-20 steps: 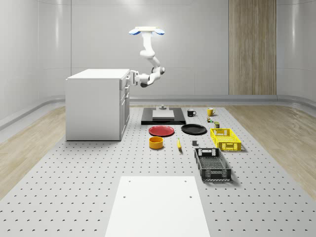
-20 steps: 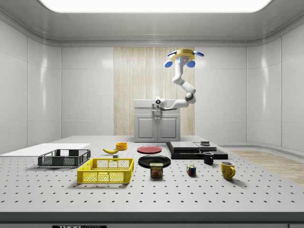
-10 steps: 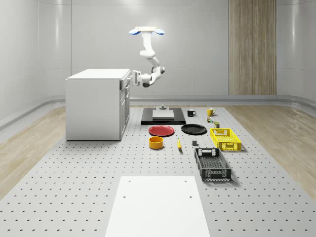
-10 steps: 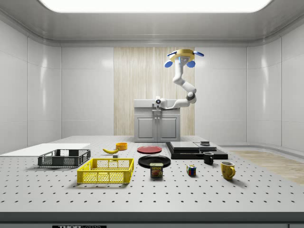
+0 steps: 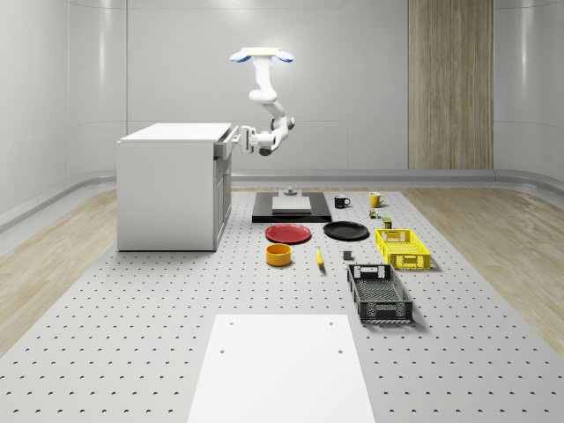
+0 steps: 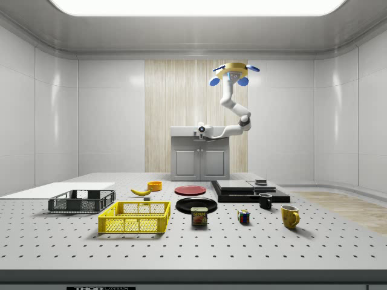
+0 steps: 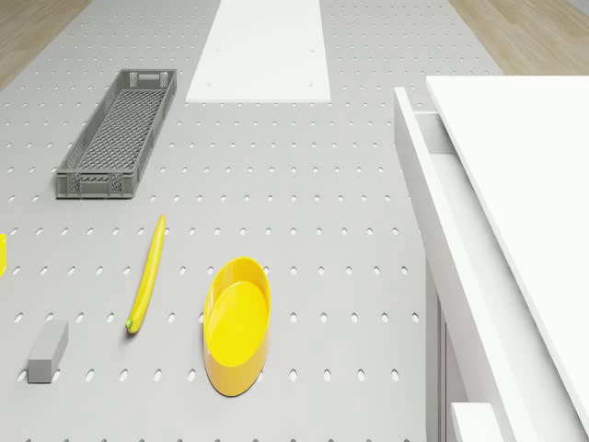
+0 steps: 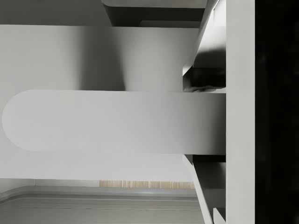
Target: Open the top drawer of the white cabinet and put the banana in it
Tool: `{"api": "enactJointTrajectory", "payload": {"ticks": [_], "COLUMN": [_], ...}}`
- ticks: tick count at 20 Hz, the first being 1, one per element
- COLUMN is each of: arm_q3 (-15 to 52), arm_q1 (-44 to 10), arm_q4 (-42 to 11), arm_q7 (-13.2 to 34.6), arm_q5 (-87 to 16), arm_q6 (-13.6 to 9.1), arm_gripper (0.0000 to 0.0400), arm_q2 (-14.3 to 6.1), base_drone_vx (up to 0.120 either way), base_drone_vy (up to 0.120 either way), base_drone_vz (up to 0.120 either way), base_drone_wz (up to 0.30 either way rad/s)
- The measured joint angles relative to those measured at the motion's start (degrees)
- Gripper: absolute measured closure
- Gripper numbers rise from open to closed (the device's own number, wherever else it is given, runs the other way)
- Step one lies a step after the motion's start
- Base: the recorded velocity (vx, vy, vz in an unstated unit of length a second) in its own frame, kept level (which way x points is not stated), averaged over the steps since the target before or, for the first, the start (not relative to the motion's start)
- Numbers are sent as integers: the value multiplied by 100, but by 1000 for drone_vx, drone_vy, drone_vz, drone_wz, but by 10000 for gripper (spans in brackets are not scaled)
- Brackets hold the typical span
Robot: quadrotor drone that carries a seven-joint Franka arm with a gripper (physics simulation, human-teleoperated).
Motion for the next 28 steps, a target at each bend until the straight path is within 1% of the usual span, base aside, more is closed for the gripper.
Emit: {"api": "enactJointTrajectory", "payload": {"ticks": [1,2,3,4,5,7,9,12,13,14,15,16,18,20,22,28], "arm_q3": [-23,-62,-112,-147,-265,-368,-479,-661,-724,-783,-834,-879,-952,-1005,-1044,-1109], "arm_q1": [-30,-23,-36,-40,-28,-74,-115,-163,-168,-170,-174,-175,-171,-161,-147,-97], "arm_q4": [32,63,68,107,52,76,109,168,191,212,231,247,275,295,308,322], "arm_q7": [262,444,466,716,336,389,462,618,701,732,736,739,746,753,761,783], "arm_q5": [-99,-192,-233,-357,-385,-466,-567,-758,-827,-882,-927,-967,-1033,-1083,-1121,-1194], "arm_q6": [-52,-72,-115,-149,-171,-286,-401,-573,-623,-665,-705,-737,-786,-814,-828,-820], "arm_gripper": [239,252,261,225,242,263,275,272,250,195,152,118,72,43,26,6], "arm_q2": [-43,-120,-144,-208,-176,-220,-269,-337,-365,-388,-405,-419,-444,-465,-483,-529], "base_drone_vx": [0,0,0,0,0,0,0,0,0,0,0,0,20,120,120,120], "base_drone_vy": [0,0,0,0,0,0,0,0,40,120,120,120,120,120,120,120], "base_drone_vz": [0,0,0,0,0,0,0,0,0,0,0,0,0,0,0,0], "base_drone_wz": [0,0,0,0,0,0,0,0,0,0,0,0,0,0,0,0]}}
